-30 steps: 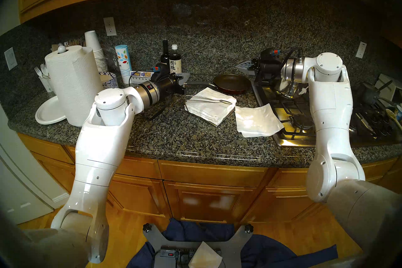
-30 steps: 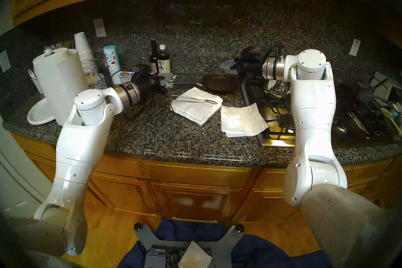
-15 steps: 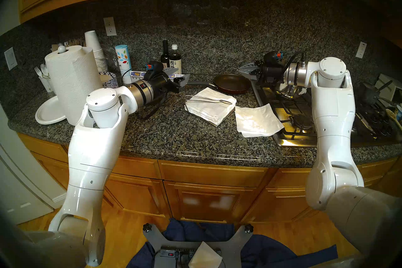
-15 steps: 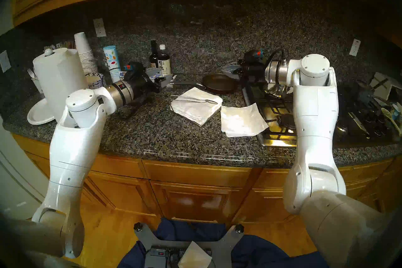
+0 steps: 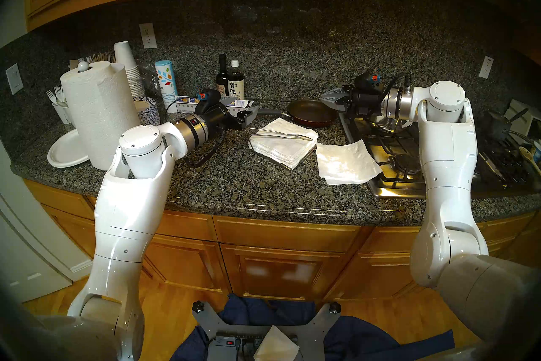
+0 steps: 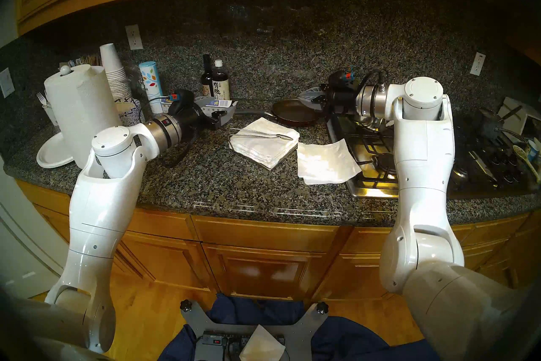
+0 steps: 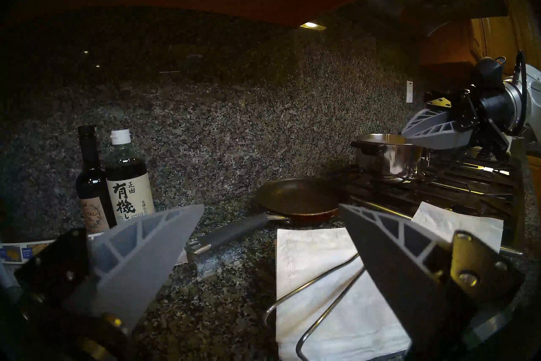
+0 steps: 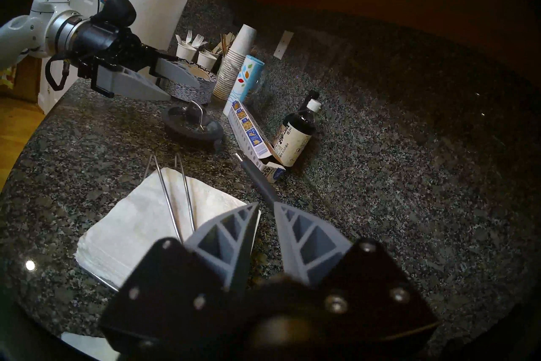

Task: Take napkin out of napkin holder

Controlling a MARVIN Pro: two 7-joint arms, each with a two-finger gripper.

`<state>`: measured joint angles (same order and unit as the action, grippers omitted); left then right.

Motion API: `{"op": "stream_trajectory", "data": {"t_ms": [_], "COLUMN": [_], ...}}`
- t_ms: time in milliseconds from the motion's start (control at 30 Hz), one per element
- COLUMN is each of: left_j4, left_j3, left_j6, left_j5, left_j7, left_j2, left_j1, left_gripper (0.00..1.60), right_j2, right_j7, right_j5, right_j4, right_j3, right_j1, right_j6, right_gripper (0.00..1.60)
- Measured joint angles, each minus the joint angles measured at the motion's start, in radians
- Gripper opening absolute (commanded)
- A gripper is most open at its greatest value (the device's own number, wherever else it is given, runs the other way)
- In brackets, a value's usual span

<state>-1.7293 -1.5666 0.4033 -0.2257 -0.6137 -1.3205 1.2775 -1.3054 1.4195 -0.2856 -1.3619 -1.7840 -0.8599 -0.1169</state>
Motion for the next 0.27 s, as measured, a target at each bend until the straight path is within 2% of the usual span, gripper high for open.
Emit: {"op": "stream_trajectory", "data": {"t_ms": [267], "left_j4": [0.0], "left_j3": [0.0], "left_j6": [0.0], "left_j5": [0.0], "left_j7": [0.002], "left_j2": [-0.002], "left_j1": [0.003], "left_gripper": [1.6], "right_j2": [-0.001], "right_j7": [0.0], "right_j5": [0.0], "right_j4": [-0.001], "right_j3": [-0.001], "right_j1": [-0.002], "right_j6": [-0.001], "right_gripper": [0.65]}}
